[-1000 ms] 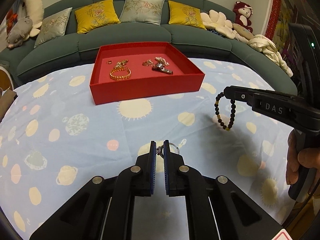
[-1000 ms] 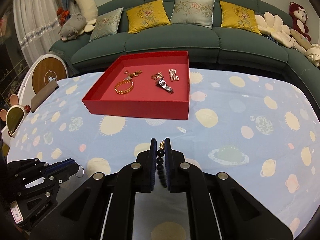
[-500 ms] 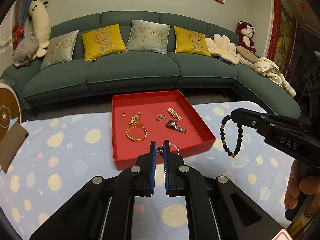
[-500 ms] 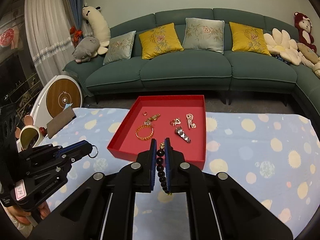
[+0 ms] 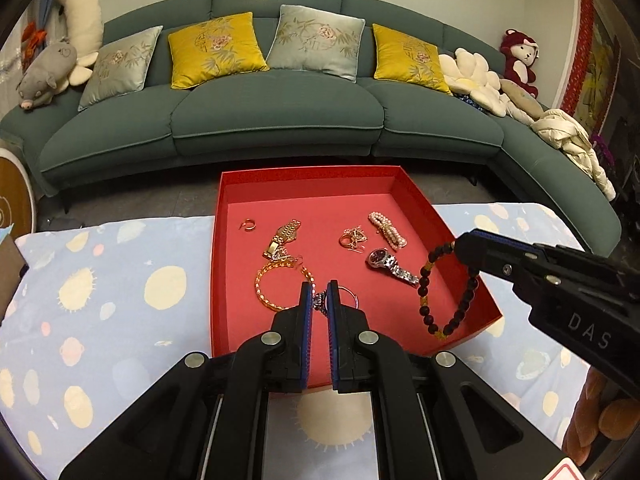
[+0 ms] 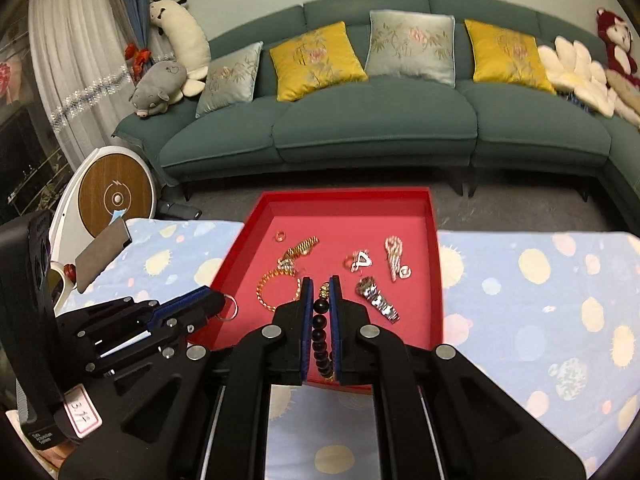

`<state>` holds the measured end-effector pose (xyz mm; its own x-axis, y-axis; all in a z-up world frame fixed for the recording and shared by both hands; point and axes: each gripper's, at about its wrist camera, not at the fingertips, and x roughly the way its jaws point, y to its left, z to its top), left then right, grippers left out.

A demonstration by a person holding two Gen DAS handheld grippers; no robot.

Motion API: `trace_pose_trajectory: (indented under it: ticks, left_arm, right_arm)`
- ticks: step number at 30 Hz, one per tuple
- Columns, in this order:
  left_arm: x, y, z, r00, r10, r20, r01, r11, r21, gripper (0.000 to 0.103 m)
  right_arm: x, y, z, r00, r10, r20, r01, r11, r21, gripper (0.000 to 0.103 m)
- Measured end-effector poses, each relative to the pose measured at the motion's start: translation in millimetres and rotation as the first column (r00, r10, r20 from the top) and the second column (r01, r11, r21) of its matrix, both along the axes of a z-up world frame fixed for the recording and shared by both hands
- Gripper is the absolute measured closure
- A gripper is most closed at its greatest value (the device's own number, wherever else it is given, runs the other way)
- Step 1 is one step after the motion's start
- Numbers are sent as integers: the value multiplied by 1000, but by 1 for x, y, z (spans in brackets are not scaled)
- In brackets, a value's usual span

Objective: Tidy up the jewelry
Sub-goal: 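Carry ring and bead bracelet into the red box and open both tools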

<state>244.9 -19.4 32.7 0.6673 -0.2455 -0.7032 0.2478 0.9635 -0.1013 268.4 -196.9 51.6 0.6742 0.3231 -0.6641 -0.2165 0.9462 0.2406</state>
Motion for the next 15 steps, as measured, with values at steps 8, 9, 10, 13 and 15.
trace_pose_trajectory:
  ticks: [8, 9, 10, 13, 15]
  left_arm:
    - [18, -3, -26, 999, 0, -54, 0, 1000, -1, 97]
    - [20, -3, -28, 998, -2, -55, 2, 1000, 0, 97]
    - [21, -3, -30, 998, 0, -56, 0, 1000, 1, 97]
    - [23, -3, -33, 998, 7, -62, -7, 1000, -2, 97]
    - [25, -3, -36, 998, 11, -66, -12, 1000, -15, 97]
  right_arm:
    - [19, 6, -34, 998, -2, -59, 1, 1000, -25, 96]
    - [20, 6, -36, 998, -3, -62, 1, 1000, -27, 96]
    - [22, 6, -38, 998, -1, -64, -1, 1000, -28, 96]
    - [26, 8, -43, 998, 1, -70, -3, 999, -32, 96]
    - [29, 10, -45, 998, 6, -68, -8, 999, -31, 96]
